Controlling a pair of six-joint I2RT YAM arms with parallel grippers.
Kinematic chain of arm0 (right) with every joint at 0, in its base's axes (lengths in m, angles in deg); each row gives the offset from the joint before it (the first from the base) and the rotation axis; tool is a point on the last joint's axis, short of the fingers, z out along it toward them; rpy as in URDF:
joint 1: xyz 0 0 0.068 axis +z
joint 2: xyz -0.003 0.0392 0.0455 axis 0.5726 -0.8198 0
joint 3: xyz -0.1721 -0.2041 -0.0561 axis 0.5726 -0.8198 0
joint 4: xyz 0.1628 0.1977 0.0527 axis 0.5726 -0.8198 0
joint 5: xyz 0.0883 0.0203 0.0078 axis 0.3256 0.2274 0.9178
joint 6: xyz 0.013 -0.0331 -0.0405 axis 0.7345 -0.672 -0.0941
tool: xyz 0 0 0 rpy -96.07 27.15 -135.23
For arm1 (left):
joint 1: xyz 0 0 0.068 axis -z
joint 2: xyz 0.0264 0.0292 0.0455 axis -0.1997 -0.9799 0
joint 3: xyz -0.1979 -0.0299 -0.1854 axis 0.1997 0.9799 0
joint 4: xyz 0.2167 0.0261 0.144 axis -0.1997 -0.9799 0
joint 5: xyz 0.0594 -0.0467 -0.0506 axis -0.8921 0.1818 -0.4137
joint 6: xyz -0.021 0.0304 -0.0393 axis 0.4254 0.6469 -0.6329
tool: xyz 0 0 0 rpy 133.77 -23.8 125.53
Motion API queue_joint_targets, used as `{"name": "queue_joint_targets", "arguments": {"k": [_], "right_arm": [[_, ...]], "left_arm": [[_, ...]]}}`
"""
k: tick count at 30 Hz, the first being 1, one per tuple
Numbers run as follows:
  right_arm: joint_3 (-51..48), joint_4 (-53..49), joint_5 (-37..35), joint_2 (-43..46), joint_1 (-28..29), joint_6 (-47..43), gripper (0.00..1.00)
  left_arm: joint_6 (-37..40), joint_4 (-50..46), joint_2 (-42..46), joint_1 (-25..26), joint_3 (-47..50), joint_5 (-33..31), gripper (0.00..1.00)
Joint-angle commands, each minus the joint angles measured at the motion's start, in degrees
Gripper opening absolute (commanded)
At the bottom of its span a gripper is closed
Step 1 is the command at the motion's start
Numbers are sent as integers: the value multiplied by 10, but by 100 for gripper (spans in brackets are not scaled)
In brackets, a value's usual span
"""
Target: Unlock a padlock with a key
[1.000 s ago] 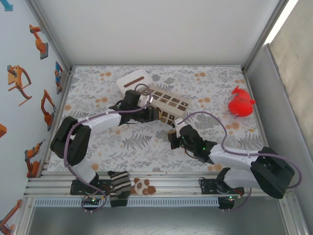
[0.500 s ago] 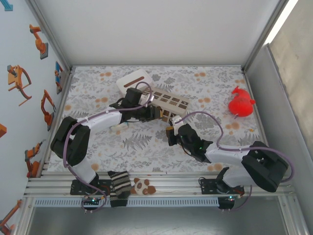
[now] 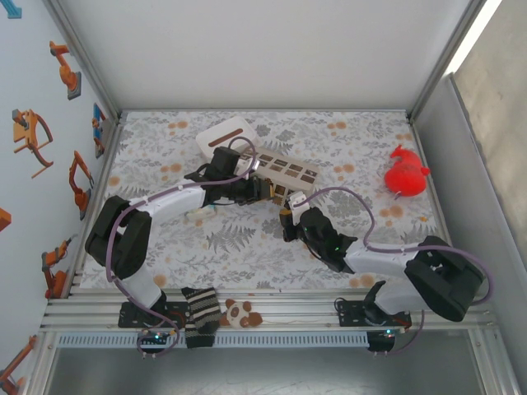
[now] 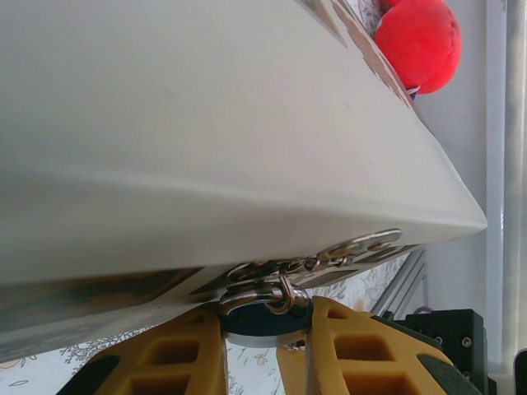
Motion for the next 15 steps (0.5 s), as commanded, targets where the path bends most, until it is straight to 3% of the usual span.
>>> {"name": "queue_joint_targets", "arguments": {"k": [1,15], "right_arm": [[20,28,-14,-9,4,-15,0],[30,74,-24,-48,4,-20,0]], "left_arm": [[-15,4,20,4,-23,21,22],[-15,5,22,5,-23,17,22]]}}
